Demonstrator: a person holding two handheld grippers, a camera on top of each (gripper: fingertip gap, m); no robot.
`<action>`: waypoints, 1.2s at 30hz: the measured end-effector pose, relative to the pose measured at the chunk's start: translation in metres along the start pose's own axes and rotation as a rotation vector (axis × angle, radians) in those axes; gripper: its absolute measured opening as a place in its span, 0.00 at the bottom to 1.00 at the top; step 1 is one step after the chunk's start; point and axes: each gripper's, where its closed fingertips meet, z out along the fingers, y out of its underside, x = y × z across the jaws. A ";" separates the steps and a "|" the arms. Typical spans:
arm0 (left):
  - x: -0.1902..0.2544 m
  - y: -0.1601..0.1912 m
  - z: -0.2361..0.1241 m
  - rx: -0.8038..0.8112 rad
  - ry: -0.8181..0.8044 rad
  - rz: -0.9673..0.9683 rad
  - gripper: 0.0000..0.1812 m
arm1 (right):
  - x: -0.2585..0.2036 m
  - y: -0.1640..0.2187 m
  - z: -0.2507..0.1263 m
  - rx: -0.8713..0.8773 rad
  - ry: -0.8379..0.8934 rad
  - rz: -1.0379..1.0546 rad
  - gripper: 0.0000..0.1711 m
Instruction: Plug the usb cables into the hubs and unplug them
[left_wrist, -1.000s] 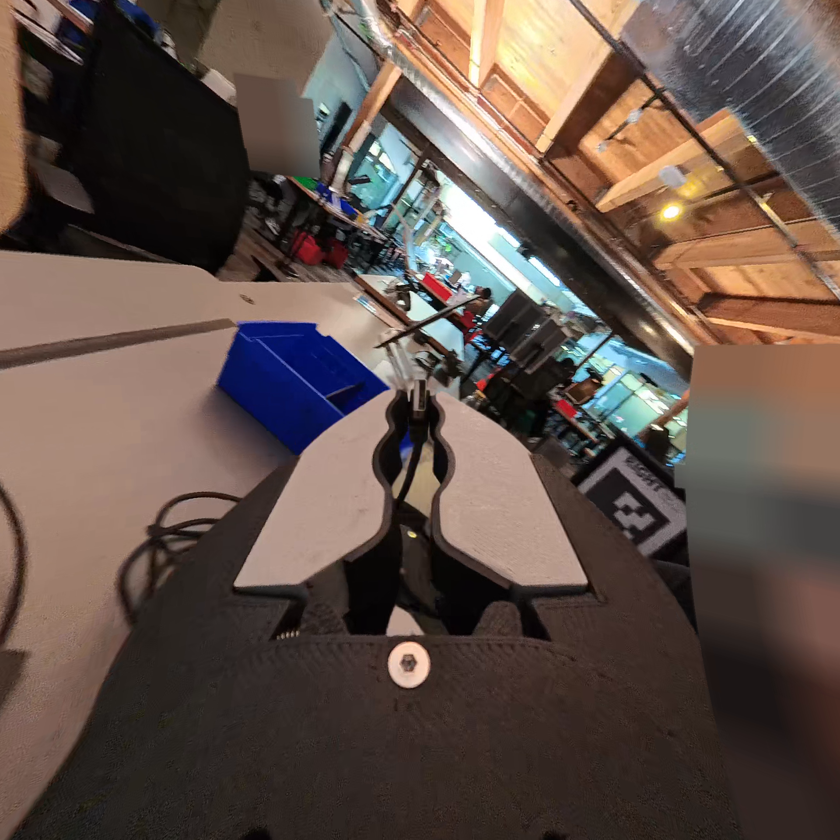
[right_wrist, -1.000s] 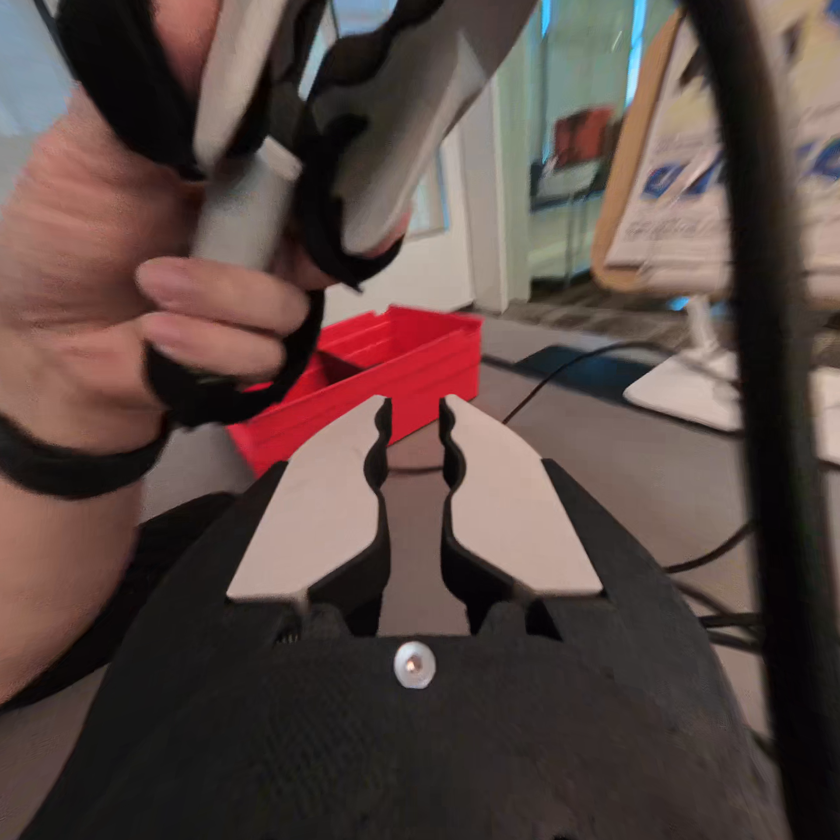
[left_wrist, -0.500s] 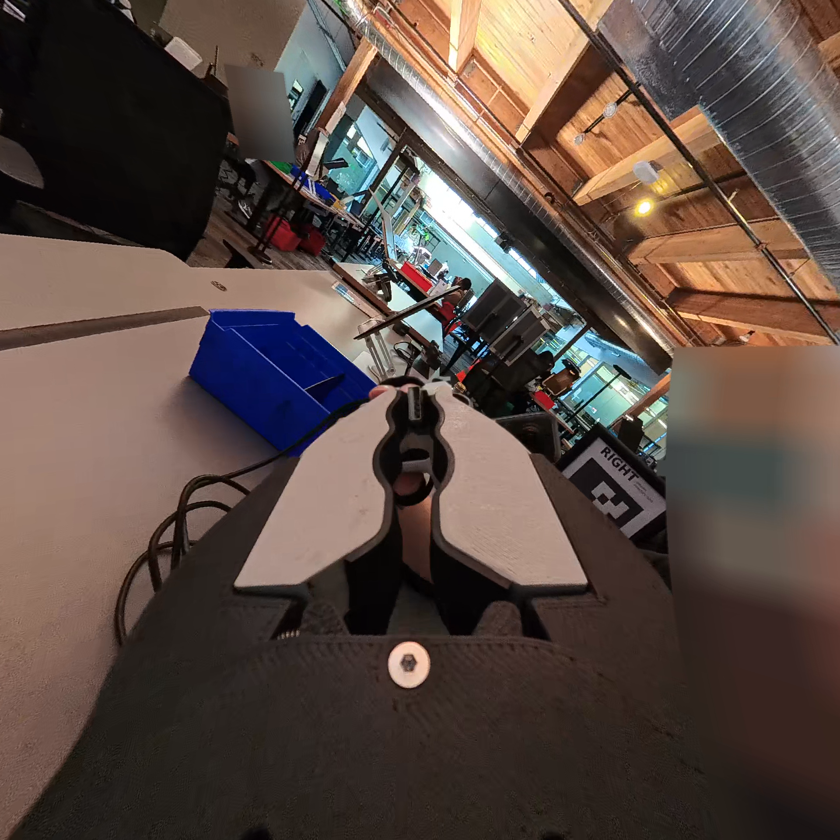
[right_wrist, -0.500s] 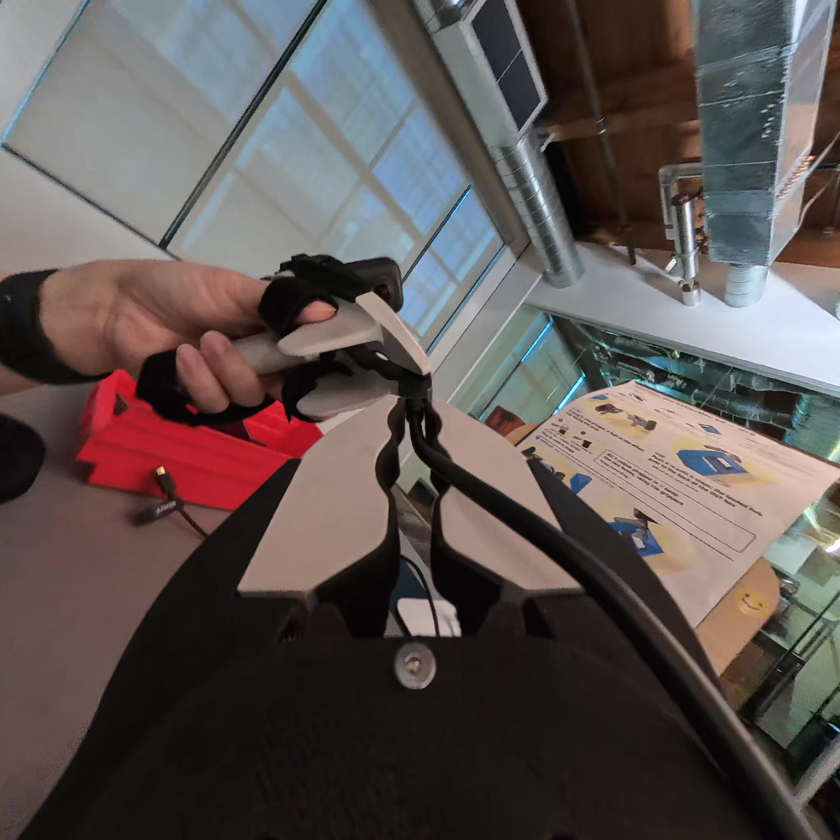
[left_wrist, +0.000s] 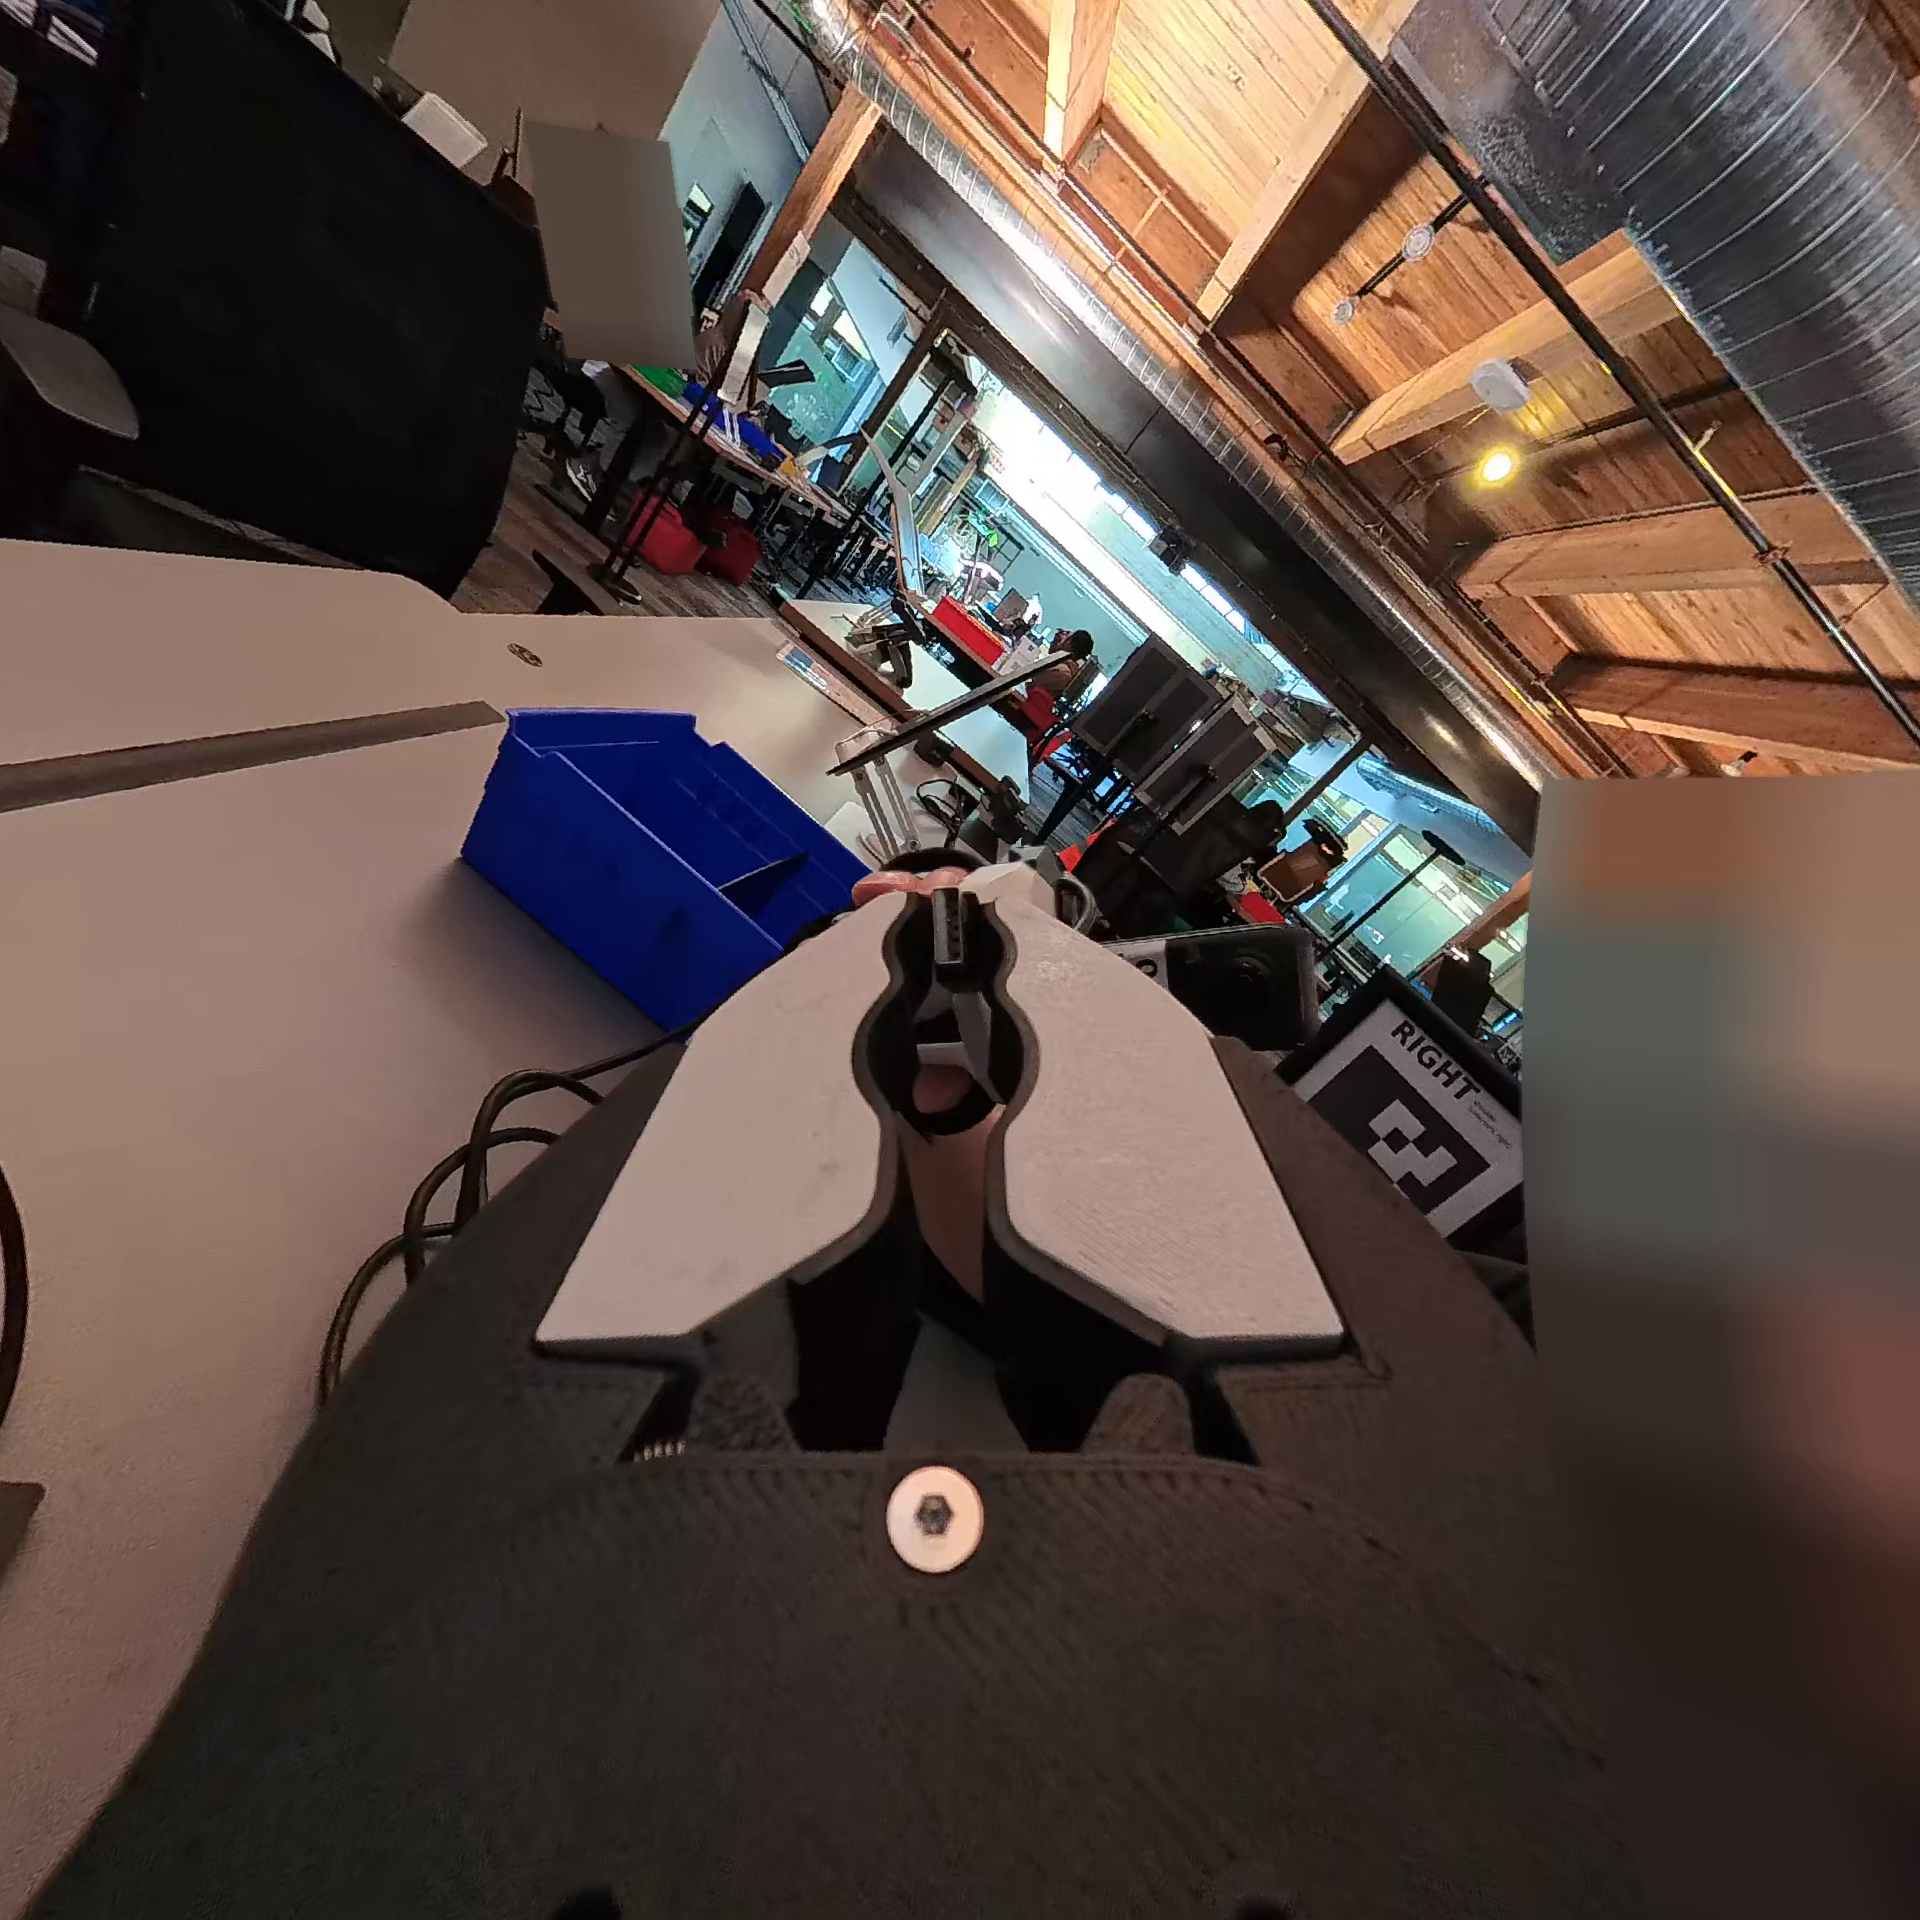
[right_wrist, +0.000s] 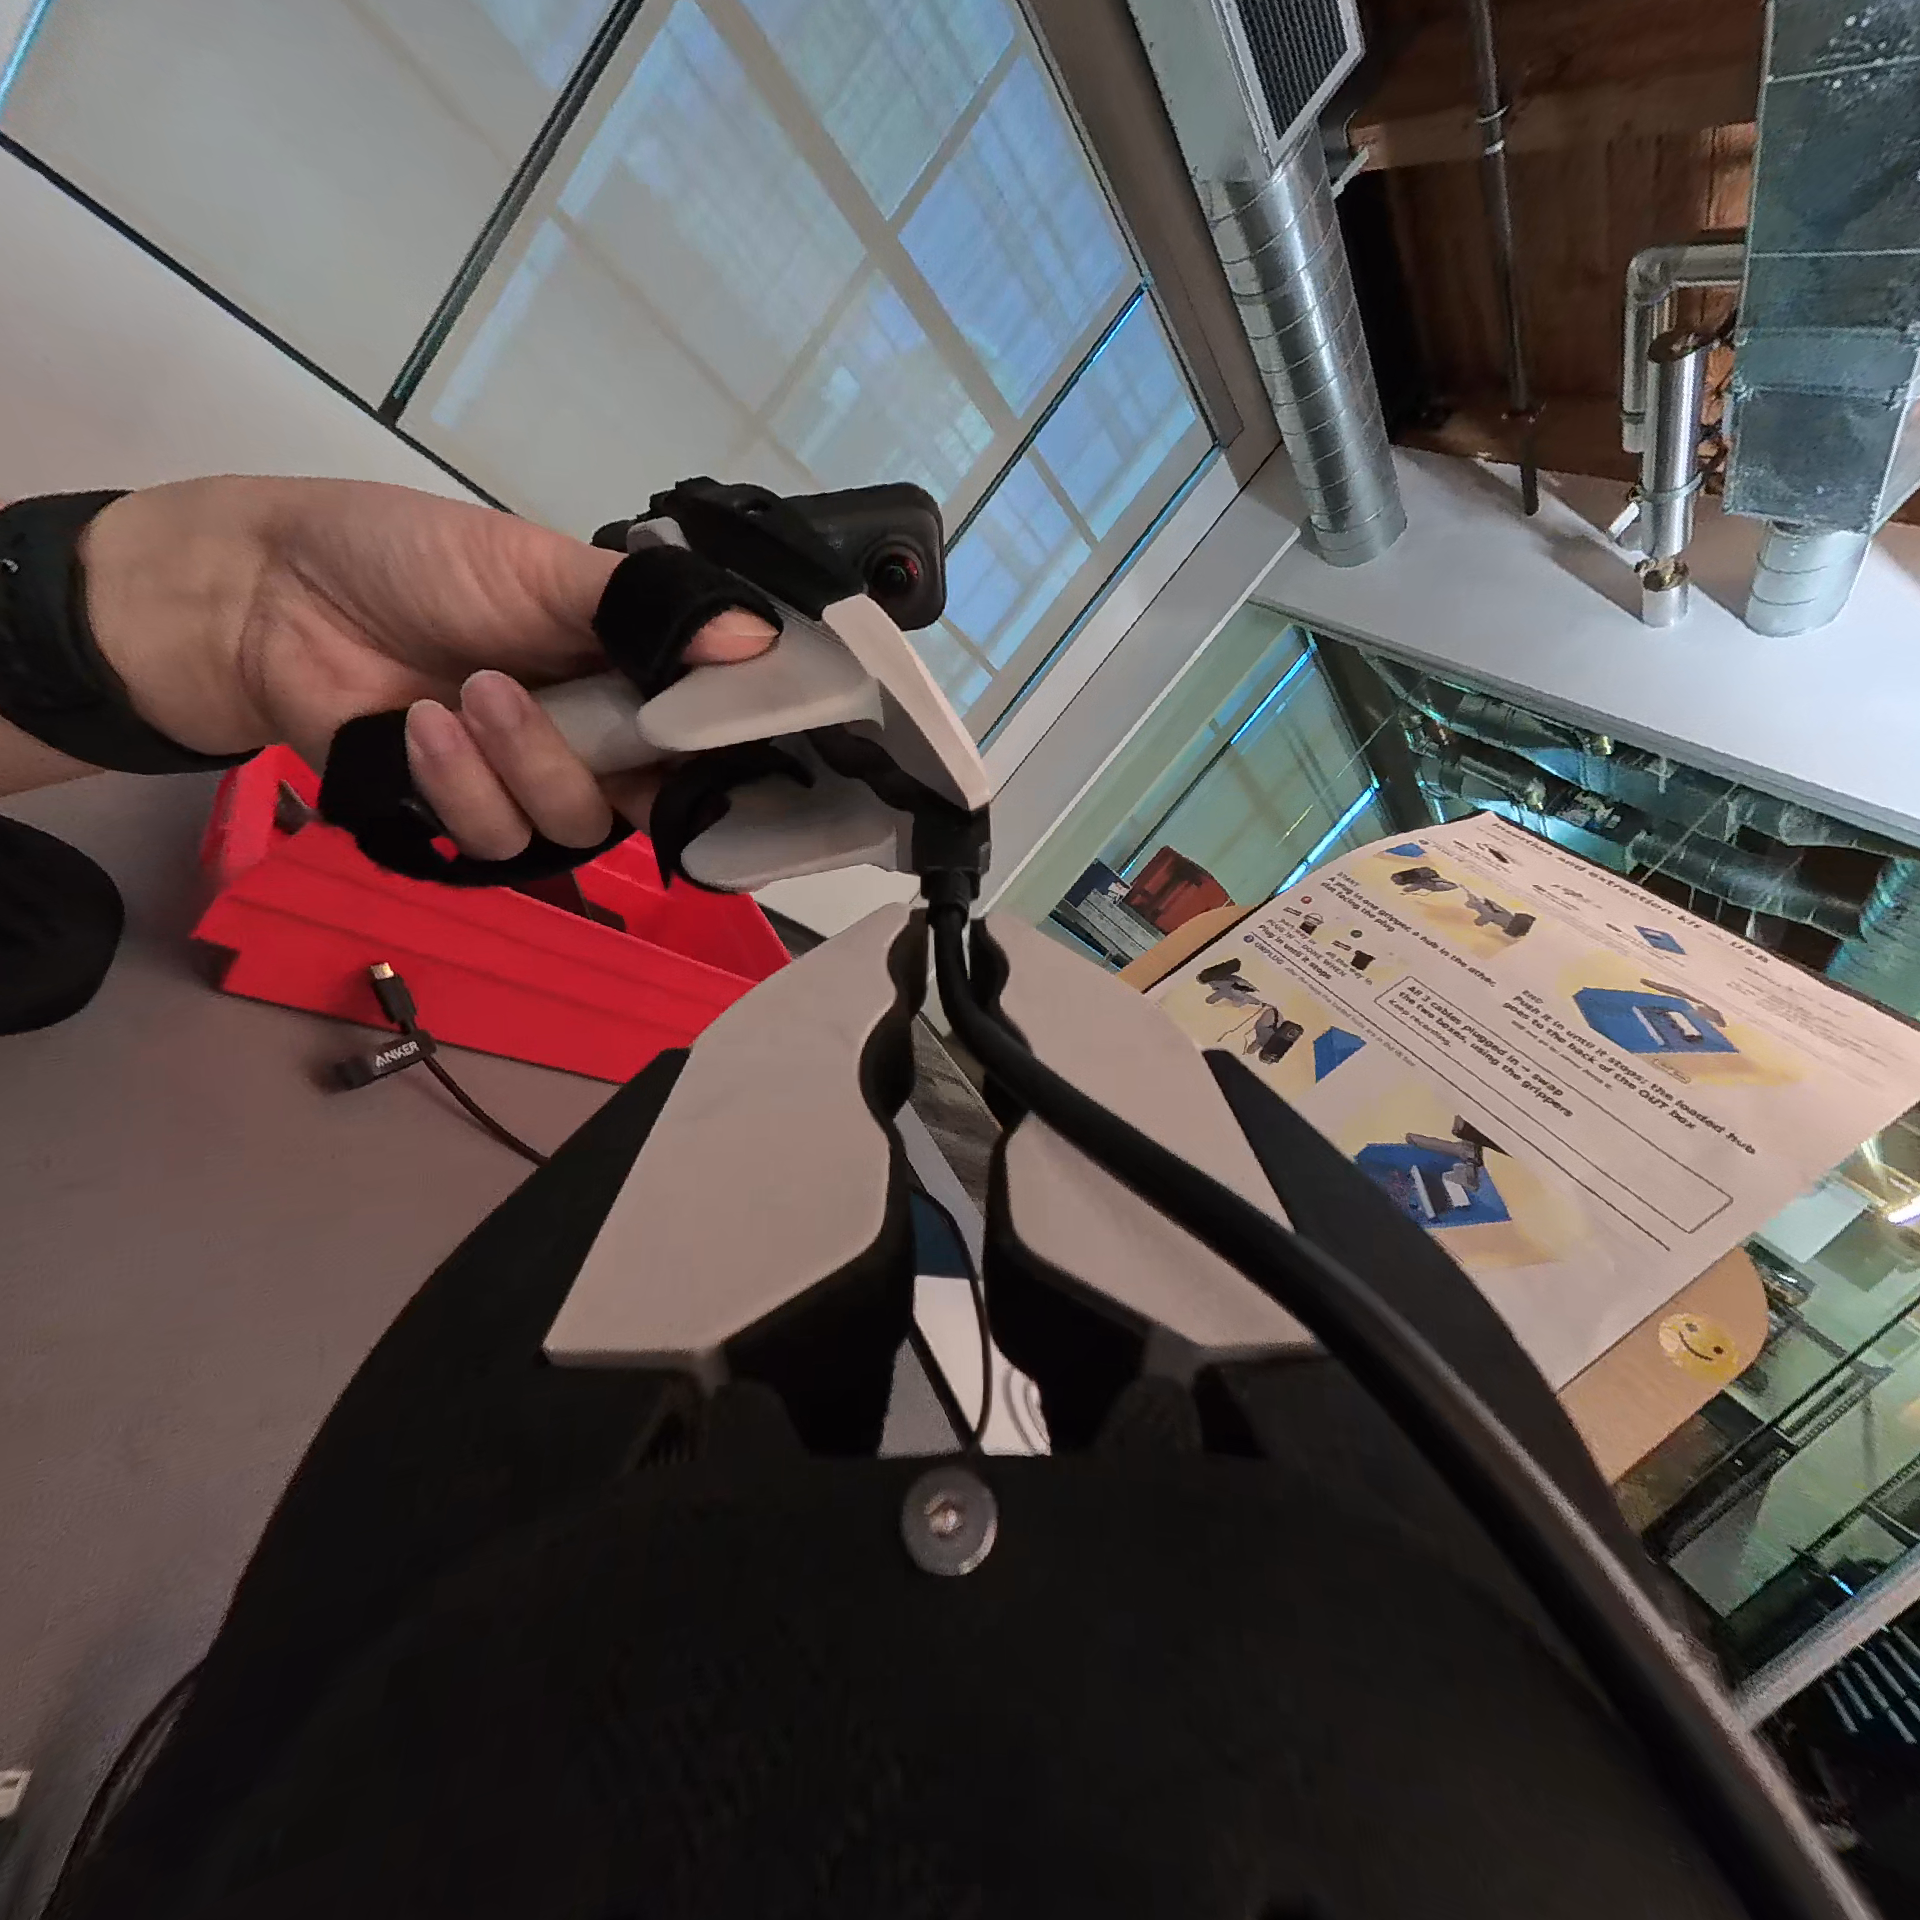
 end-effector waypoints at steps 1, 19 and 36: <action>0.000 0.000 0.000 0.000 0.002 -0.001 0.05 | 0.000 -0.001 0.000 0.010 -0.001 0.009 0.04; -0.004 0.000 0.000 0.000 -0.035 0.016 0.05 | -0.002 0.002 -0.003 0.021 -0.020 0.043 0.03; -0.151 0.076 -0.082 -0.507 -0.812 0.425 0.28 | 0.040 -0.023 -0.021 -0.035 0.004 0.077 0.02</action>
